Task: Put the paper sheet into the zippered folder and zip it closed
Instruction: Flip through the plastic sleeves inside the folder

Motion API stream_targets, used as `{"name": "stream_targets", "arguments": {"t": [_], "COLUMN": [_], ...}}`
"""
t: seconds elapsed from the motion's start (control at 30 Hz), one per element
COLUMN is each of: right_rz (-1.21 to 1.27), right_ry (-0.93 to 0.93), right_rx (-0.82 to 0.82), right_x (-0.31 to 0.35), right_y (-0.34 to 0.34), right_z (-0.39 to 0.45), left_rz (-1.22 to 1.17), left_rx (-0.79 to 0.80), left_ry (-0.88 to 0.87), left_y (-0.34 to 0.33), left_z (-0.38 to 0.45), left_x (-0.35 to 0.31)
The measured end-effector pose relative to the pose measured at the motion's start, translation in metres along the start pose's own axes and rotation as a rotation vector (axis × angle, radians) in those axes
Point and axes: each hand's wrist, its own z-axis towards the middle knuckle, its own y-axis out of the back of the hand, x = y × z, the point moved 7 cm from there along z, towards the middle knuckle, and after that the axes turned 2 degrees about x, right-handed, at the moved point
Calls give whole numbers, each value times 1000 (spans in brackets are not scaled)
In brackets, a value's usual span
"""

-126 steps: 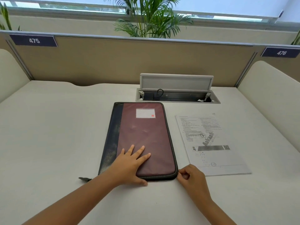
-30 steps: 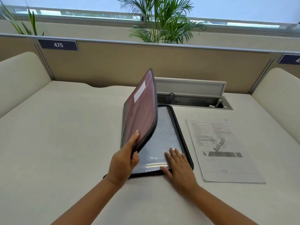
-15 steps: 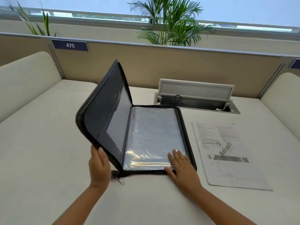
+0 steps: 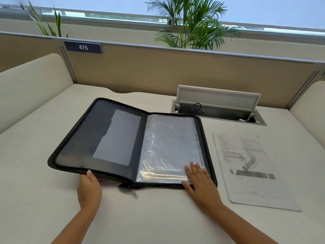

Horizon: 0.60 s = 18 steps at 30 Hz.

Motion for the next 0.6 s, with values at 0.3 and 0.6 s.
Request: {"name": "stream_targets", "arguments": {"t": [0.3,0.6], "right_rz": [-1,22], "right_ry": [-18,-28], "right_rx": [4,19], "right_x": [-1,-1], "right_y": [0,1], "right_z": [-1,-2], "left_rz": [421,589], "left_rx": [258,544], "left_ry": [-255,-795], "left_y": [-3,-103], "left_z": [-7,-36], "left_x": [-33,-92]}}
